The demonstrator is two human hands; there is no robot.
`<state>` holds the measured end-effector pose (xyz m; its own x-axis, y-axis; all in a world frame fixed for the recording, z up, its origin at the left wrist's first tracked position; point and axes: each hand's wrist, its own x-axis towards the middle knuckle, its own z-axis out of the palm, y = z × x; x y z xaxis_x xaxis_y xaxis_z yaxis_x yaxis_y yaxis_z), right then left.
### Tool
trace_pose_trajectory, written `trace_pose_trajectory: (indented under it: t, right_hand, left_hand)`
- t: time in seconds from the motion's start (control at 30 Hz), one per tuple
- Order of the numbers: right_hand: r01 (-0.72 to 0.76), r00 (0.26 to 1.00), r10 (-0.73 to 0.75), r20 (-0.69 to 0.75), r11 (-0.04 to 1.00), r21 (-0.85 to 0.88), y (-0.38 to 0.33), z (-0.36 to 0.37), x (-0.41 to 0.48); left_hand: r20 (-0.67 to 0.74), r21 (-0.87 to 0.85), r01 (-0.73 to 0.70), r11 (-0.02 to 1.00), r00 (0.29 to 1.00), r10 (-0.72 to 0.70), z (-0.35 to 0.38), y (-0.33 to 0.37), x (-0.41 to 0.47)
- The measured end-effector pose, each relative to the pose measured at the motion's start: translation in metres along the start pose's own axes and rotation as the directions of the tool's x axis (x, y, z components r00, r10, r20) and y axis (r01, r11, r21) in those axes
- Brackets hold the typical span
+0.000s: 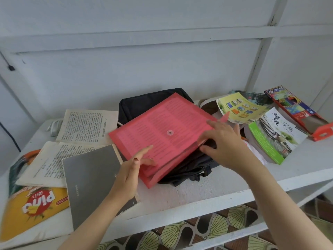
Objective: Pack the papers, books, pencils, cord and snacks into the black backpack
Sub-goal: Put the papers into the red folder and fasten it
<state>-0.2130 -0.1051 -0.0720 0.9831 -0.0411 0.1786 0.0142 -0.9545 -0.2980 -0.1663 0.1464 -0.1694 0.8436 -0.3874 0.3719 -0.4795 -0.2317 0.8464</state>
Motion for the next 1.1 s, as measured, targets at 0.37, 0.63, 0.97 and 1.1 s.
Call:
trace_pose_trajectory:
  t: [0.37, 0.63, 0.97, 1.1]
  right_hand:
    - [0.140, 0.990, -0.141, 0.019, 0.990, 0.020, -0.011, 0.049, 0.083]
    - [0.120, 0.985, -0.143, 0.100, 0.971, 0.207, 0.003, 0.073, 0.091]
    - [0.218, 0.963, -0.242, 0.117, 0.958, 0.184, 0.026, 0.069, 0.098]
    - [0.301, 0.946, -0.307, 0.104, 0.951, 0.067, 0.028, 0.070, 0.109]
  left_hand:
    - [-0.401, -0.177, 0.147, 0.973, 0.892, -0.207, 0.013, 0.018, 0.008]
    - [-0.255, 0.552, 0.027, 0.833, 0.957, 0.137, 0.022, 0.019, 0.027]
    - [-0.112, 0.716, 0.204, 0.668, 0.977, -0.179, 0.075, 0.019, 0.052]
    - [-0.110, 0.754, 0.222, 0.618, 0.971, -0.214, 0.079, 0.011, 0.054]
